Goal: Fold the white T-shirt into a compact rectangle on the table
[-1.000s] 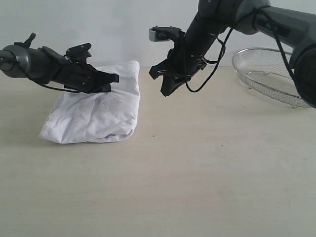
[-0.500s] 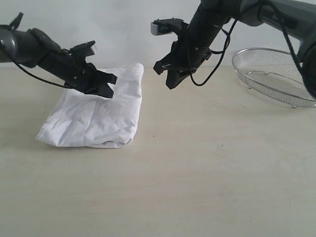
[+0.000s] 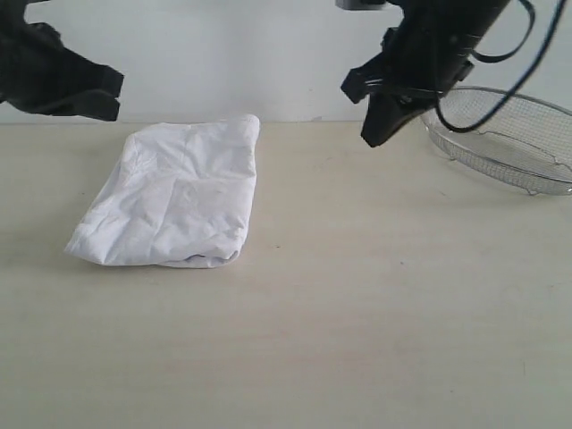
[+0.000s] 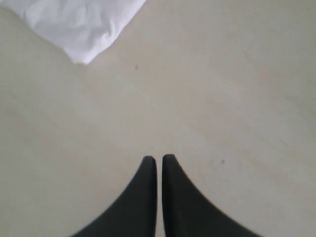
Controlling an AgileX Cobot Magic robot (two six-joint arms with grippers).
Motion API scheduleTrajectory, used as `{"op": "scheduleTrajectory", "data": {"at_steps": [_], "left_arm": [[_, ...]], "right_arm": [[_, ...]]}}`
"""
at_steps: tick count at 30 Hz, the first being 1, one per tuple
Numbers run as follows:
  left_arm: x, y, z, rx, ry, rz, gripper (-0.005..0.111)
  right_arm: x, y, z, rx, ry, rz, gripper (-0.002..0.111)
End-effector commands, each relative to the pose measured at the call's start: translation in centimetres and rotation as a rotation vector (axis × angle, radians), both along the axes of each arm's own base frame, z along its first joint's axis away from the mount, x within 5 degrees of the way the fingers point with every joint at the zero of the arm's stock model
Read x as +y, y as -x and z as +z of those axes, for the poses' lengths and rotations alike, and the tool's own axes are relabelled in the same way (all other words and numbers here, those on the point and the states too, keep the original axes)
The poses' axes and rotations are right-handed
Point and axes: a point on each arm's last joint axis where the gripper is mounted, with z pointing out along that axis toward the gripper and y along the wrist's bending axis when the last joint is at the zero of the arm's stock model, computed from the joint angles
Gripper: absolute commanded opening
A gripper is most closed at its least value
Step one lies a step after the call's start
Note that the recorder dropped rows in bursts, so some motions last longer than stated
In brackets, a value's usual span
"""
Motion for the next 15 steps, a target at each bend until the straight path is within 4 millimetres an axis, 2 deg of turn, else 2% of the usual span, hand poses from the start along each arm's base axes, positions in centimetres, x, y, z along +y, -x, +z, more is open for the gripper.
{"op": "scheduleTrajectory", "data": {"at_steps": [1, 4, 8, 11, 15], "left_arm": [[0.7, 4.8, 1.0, -0.063, 0.017, 0.049, 0.005], [1.0, 7.9, 0.8, -0.066, 0.029, 0.064, 0.005], [1.5, 11.6, -0.1, -0.069, 0.038, 0.076, 0.005], [1.8, 14.2, -1.2, -0.079, 0.059, 0.098, 0.005], [2.4, 17.1, -3.7, -0.099, 0.094, 0.16, 0.005]], "right_arm": [[-0.9, 4.2, 1.8, -0.086, -0.031, -0.048, 0.0], [-1.1, 6.7, 2.0, -0.14, -0.088, -0.105, 0.0], [-1.6, 9.8, 1.0, -0.201, -0.132, -0.171, 0.0], [-2.2, 12.0, -0.6, -0.235, -0.128, -0.214, 0.0], [-3.0, 15.0, -4.0, -0.24, -0.133, -0.293, 0.0]]}}
